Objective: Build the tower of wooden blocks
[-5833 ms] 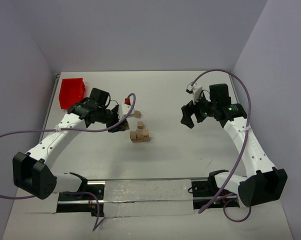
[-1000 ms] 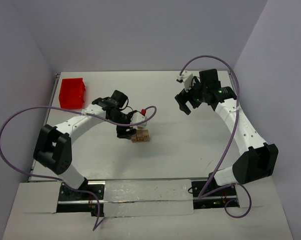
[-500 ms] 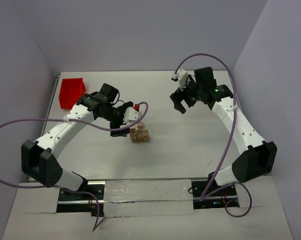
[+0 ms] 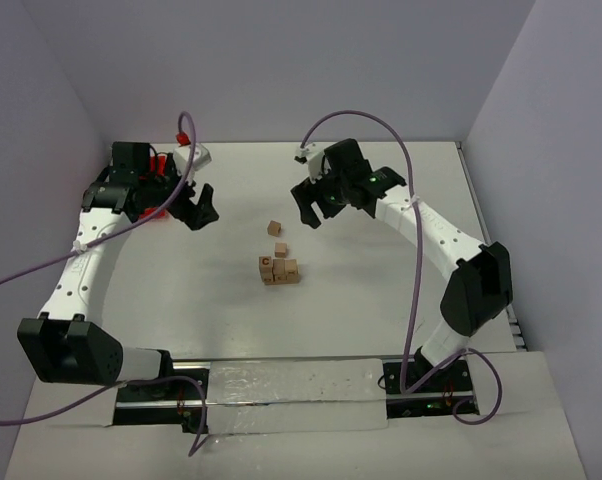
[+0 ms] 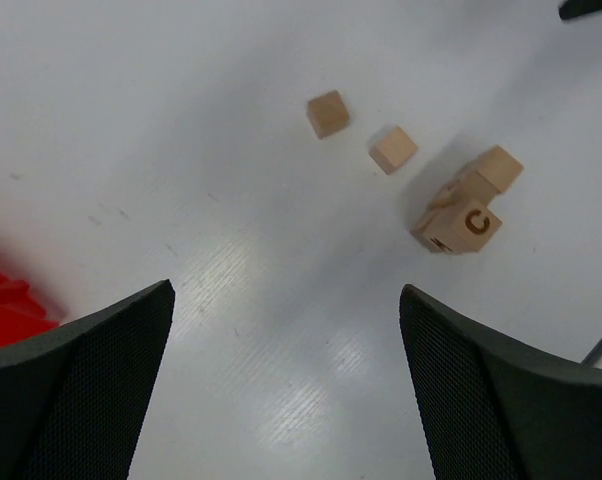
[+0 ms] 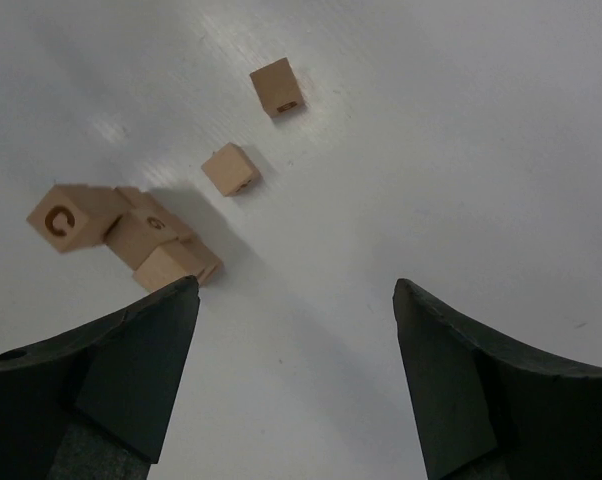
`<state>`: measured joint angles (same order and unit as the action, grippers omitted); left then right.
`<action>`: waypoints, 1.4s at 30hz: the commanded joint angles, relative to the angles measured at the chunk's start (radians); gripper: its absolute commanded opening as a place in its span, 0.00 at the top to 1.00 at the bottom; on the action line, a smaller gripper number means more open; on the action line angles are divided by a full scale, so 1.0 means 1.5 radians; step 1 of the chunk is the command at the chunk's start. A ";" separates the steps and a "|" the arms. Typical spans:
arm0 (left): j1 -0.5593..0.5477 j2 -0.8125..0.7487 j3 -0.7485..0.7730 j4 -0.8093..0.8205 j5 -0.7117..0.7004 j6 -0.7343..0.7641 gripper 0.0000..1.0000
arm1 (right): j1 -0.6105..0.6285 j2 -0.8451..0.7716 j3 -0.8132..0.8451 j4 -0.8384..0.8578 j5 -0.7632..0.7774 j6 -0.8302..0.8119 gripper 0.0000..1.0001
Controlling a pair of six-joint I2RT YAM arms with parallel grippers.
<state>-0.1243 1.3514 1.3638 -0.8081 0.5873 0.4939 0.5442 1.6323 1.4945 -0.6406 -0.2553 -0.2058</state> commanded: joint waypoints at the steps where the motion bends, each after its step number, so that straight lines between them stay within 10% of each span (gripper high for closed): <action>1: 0.056 -0.021 -0.002 0.064 -0.009 -0.162 0.01 | 0.037 0.025 0.039 0.054 0.135 0.194 0.18; 6: 0.085 -0.029 -0.030 0.062 -0.008 -0.185 0.01 | 0.049 0.062 0.053 0.035 0.118 0.298 0.11; 18: 0.148 -0.101 -0.099 0.040 -0.011 -0.150 0.01 | 0.099 0.200 0.149 -0.037 0.214 0.413 0.37; 42: 0.203 -0.170 -0.193 0.018 -0.005 -0.131 0.01 | 0.126 0.347 0.241 -0.122 0.218 0.466 0.32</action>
<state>0.1688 1.1178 1.0842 -0.7830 0.5720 0.2827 0.7210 2.1413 1.7954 -0.8099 0.0630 0.4718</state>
